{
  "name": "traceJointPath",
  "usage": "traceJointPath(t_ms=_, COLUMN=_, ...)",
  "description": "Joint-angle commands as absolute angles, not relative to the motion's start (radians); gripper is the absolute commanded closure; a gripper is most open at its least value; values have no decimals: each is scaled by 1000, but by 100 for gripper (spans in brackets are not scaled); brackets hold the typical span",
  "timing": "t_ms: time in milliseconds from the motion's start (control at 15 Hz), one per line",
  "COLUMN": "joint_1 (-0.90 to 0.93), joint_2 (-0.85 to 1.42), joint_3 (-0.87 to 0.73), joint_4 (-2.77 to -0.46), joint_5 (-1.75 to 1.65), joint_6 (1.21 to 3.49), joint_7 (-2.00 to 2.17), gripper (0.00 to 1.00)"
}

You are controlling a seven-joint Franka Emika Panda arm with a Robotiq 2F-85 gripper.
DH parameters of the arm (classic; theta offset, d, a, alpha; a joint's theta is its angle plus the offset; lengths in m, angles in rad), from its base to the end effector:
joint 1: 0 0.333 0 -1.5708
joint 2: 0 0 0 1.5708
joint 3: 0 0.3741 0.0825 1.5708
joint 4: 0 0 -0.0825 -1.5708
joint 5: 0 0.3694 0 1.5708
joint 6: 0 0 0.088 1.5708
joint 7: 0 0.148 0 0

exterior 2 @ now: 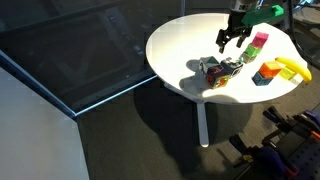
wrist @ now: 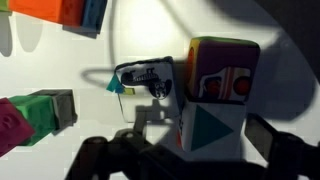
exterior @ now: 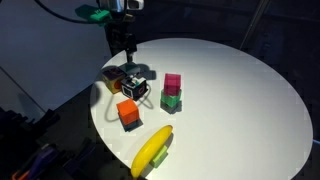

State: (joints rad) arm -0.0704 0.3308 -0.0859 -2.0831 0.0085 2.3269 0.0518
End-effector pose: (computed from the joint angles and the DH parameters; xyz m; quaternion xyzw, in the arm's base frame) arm 0.5749 -0.0888 0.2846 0.9935 -0.1051 -0.0434 0.0088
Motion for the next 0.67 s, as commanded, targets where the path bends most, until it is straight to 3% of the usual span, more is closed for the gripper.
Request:
traceJointPath(t_ms=0, joint_1=-57, joint_2=305, joint_3=-85, joint_4=-2169, joint_5=-5, joint_6=2422, joint_7=80, gripper=0)
traceJointPath(t_ms=600, joint_1=-11, joint_2=321, joint_3=-97, joint_4=-2185, joint_5=-18, joint_6=2442, joint_7=232, gripper=0)
